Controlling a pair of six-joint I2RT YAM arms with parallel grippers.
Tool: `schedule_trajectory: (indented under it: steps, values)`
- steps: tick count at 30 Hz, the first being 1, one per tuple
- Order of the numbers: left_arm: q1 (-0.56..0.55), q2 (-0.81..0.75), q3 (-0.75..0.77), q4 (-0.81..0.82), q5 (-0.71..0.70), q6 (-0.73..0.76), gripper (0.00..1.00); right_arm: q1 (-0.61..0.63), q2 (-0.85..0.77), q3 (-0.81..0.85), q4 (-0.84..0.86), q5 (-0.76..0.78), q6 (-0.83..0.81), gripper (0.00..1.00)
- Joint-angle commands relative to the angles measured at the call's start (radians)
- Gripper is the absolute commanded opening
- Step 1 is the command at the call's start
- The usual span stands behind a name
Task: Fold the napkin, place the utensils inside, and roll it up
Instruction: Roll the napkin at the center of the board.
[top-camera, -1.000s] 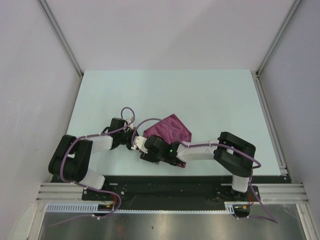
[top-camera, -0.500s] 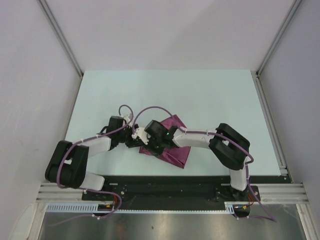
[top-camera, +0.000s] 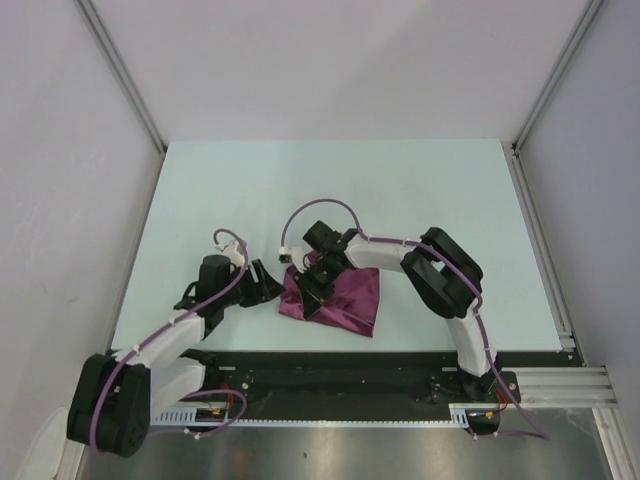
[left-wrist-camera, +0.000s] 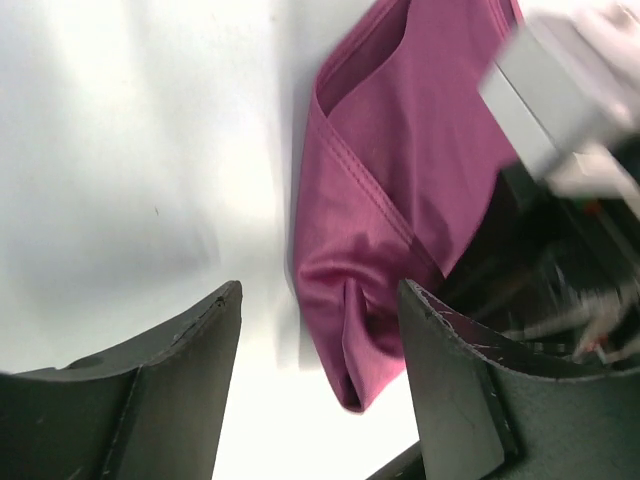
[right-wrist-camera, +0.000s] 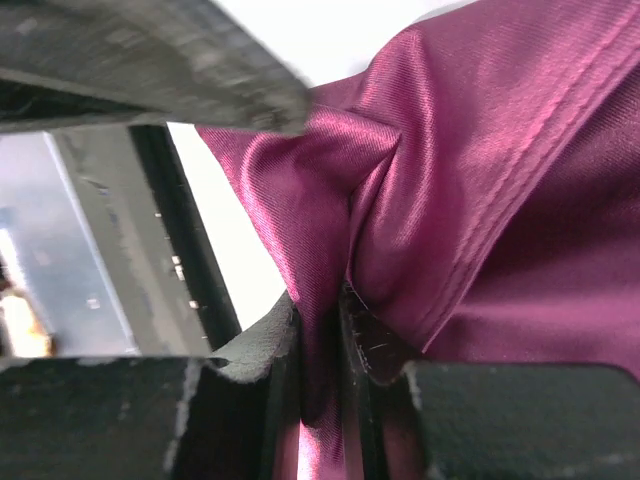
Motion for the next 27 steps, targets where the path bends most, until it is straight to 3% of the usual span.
schedule_trajectory:
  steps: [1, 7, 16, 27]
  values:
    - [-0.012, -0.099, -0.052, 0.087, 0.026, 0.004, 0.68, -0.002, 0.064, 0.059, -0.084, -0.116, 0.037, 0.15]
    - [-0.053, -0.134, -0.101, 0.164, 0.048, -0.025, 0.66, -0.037, 0.133, 0.114, -0.125, -0.156, 0.050, 0.15]
    - [-0.076, -0.014, -0.114, 0.271, 0.106, -0.061, 0.59, -0.081, 0.202, 0.149, -0.147, -0.213, 0.065, 0.14]
    - [-0.093, 0.045, -0.120, 0.331, 0.091, -0.086, 0.43, -0.106, 0.262, 0.194, -0.178, -0.233, 0.065, 0.15]
